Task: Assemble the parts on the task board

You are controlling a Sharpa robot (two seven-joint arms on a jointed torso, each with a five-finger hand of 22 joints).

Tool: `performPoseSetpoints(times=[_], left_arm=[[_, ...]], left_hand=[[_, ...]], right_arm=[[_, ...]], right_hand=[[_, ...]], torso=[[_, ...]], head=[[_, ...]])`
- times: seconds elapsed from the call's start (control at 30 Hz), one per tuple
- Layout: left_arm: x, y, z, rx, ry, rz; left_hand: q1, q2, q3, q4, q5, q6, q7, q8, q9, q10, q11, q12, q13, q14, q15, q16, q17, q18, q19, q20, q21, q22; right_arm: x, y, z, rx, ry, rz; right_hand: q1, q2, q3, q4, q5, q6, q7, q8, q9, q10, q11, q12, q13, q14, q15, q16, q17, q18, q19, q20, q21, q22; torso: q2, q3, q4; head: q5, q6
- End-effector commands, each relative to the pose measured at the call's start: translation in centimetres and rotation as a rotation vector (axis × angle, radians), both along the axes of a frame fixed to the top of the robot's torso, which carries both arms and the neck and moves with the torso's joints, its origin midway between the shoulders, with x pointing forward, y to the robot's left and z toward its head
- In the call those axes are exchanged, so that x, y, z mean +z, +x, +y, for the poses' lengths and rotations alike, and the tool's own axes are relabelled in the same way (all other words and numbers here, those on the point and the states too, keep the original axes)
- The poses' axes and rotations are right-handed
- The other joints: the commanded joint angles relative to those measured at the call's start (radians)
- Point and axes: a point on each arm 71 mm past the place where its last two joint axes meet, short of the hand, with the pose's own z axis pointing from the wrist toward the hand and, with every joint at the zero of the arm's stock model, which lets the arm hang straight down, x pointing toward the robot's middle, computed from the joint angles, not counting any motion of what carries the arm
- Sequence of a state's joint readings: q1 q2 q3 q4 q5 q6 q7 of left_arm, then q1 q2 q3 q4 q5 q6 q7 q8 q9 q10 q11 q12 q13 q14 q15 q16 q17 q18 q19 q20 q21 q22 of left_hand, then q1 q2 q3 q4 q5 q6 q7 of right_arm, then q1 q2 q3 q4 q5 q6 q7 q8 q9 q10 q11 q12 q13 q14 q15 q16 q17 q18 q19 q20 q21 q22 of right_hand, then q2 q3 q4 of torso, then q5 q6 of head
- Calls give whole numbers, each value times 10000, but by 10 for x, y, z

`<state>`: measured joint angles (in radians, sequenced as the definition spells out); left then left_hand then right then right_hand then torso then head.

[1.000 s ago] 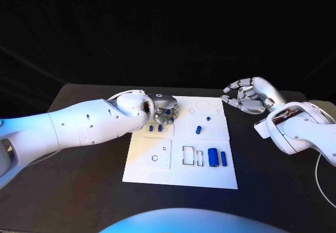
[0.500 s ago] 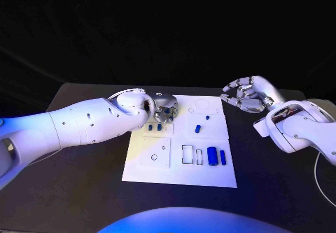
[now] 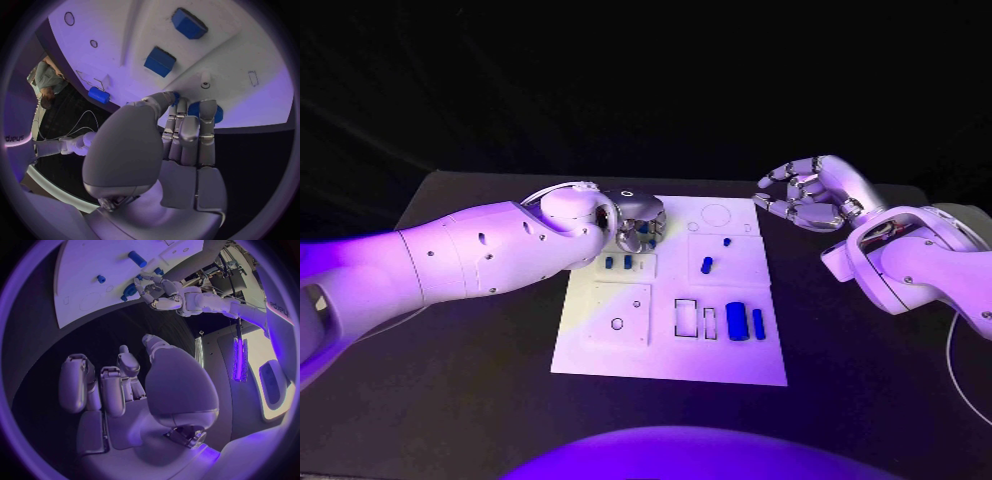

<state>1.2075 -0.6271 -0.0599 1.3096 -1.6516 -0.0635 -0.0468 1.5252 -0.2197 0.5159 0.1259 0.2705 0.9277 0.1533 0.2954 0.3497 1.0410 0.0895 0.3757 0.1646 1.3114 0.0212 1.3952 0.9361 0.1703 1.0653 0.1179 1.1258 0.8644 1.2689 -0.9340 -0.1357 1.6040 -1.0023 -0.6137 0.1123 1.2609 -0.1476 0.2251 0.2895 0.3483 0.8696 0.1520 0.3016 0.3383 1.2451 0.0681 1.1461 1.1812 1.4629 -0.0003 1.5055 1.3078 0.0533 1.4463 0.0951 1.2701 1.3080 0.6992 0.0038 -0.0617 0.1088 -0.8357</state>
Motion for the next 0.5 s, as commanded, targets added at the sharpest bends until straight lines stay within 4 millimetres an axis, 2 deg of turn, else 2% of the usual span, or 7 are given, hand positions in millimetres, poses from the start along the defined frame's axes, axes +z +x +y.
performPoseSetpoints(times=[0.03, 0.5], left_arm=[[-11, -3, 1, -15, 314, 528], [-6, -4, 0, -188, -276, -52]], left_hand=[[45, 45, 70, -58, -50, 90, -4, -26, -13, 122, -1, 24, 12, 117, -21, 63, 66, -131, 104, 11, 124, 143], [-197, 109, 217, -262, -69, 504, -33, 30, -16, 592, -77, -27, 28, 378, -83, 164, 163, -221, 451, -6, 570, 684]], right_arm=[[0, -1, 1, 112, -15, -55], [1, -1, 2, 127, 3, -105]], right_hand=[[-42, -46, 55, -2, 42, -59, -20, 56, 15, -12, -19, -57, -8, 725, -68, -52, 1373, 133, -67, 22, -39, 963], [-42, -46, 55, -2, 42, -59, -20, 56, 15, -12, -19, -57, -8, 725, -68, -52, 1373, 133, -67, 22, -39, 963]], torso=[[3, 0, 5], [0, -4, -6]], head=[[13, 9], [51, 40]])
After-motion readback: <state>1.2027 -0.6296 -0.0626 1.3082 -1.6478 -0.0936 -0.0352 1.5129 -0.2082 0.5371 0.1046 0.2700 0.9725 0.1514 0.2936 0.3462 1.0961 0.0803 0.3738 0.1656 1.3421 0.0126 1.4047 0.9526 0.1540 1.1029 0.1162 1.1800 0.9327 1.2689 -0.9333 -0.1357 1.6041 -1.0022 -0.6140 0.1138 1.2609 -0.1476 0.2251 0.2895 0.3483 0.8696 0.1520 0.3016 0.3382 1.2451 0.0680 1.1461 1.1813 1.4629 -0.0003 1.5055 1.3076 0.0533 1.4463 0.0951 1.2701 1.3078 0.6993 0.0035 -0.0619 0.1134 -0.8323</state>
